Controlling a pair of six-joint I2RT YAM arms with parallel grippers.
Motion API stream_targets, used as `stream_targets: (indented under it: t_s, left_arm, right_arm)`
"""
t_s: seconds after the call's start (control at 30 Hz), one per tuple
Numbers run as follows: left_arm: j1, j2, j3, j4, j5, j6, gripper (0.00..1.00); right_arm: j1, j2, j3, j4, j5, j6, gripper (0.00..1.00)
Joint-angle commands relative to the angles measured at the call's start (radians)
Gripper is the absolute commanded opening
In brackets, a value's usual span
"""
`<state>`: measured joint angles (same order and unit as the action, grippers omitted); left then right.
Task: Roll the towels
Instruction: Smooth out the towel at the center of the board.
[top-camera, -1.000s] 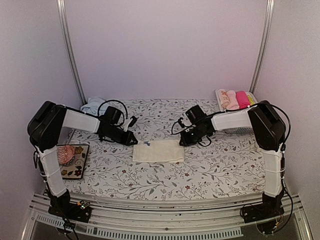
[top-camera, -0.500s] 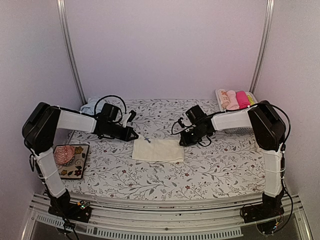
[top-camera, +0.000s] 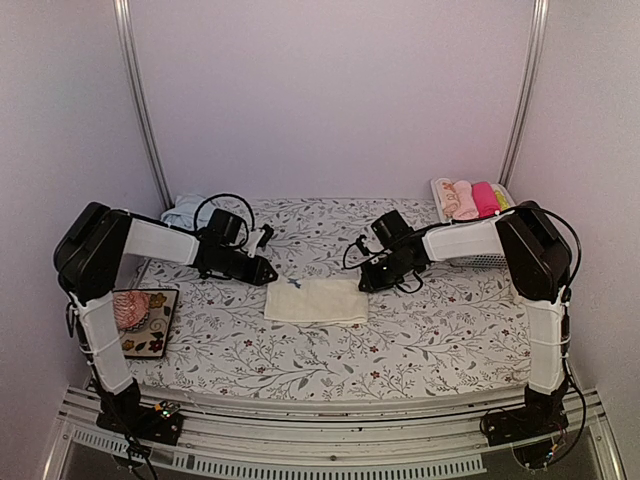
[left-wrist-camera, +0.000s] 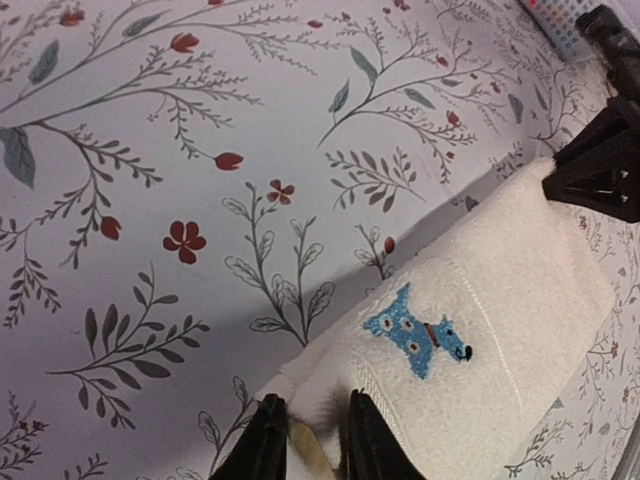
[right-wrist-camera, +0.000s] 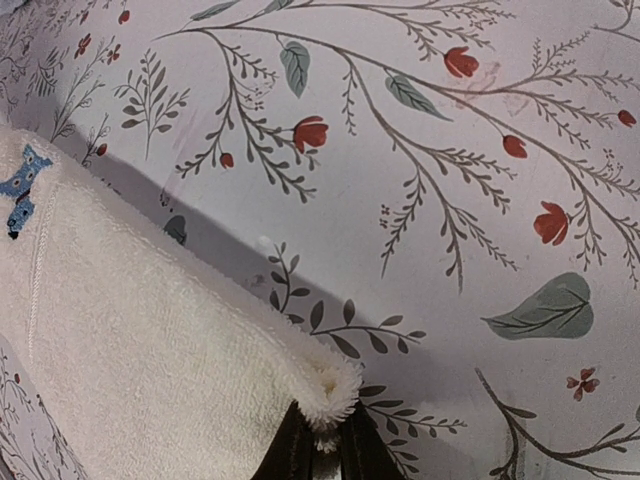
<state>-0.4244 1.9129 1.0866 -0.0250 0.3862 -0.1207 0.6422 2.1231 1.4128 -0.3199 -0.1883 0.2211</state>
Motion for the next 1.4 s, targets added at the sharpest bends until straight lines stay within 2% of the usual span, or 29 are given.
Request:
stream_targets:
  t_s: [0.0,0.07,0.17,0.2,0.27,0.4,0.53,0.8,0.87,1.0,1.17,1.27,1.37]
  left_arm:
    - [0.007,0.026,0.038,-0.059,-0.113,0.006,0.23]
    - [0.007,0.019,0.042,-0.06,-0.138,0.007,0.3]
    - [0.006,0.004,0.049,-0.062,-0.173,0.006,0.58]
    - [0.005,-0.005,0.05,-0.061,-0.193,0.005,0.69]
    - [0.003,-0.033,0.049,-0.05,-0.216,0.001,0.82]
    - [-0.012,-0.118,0.045,-0.02,-0.217,0.007,0.86]
    - [-0.042,-0.185,0.041,-0.007,-0.166,0.029,0.83]
    - [-0.094,-0.185,-0.027,0.015,0.006,-0.002,0.45]
    - [-0.106,-0.167,-0.047,0.037,0.018,-0.015,0.39]
    - [-0.122,-0.102,-0.044,0.061,0.027,-0.02,0.32]
    - [-0.132,-0.008,-0.007,0.069,0.028,-0.015,0.29]
    - [-0.134,0.037,0.021,0.045,-0.031,-0.016,0.23]
    - [-0.137,0.086,0.045,0.027,-0.112,-0.006,0.25]
  right_arm:
    - [0.008,0.009,-0.029,-0.067,0.006,0.002,0.13]
    - [0.009,0.006,-0.03,-0.068,0.009,0.003,0.13]
    - [0.009,-0.004,-0.031,-0.075,0.017,-0.001,0.18]
    - [0.009,-0.015,-0.032,-0.077,0.019,-0.003,0.22]
    - [0.009,-0.048,-0.041,-0.073,0.022,-0.006,0.31]
    - [0.008,-0.139,-0.047,-0.059,0.011,-0.01,0.4]
    - [0.01,-0.188,-0.012,-0.039,-0.071,-0.021,0.43]
    - [0.019,-0.074,0.107,0.049,-0.341,-0.03,0.41]
    - [0.019,-0.027,0.118,0.072,-0.373,-0.024,0.39]
    - [0.019,0.054,0.132,0.09,-0.395,-0.006,0.36]
    - [0.002,0.096,0.101,0.126,-0.367,0.03,0.34]
    - [-0.022,0.095,0.073,0.138,-0.322,0.069,0.33]
    - [-0.041,0.093,0.045,0.129,-0.276,0.093,0.32]
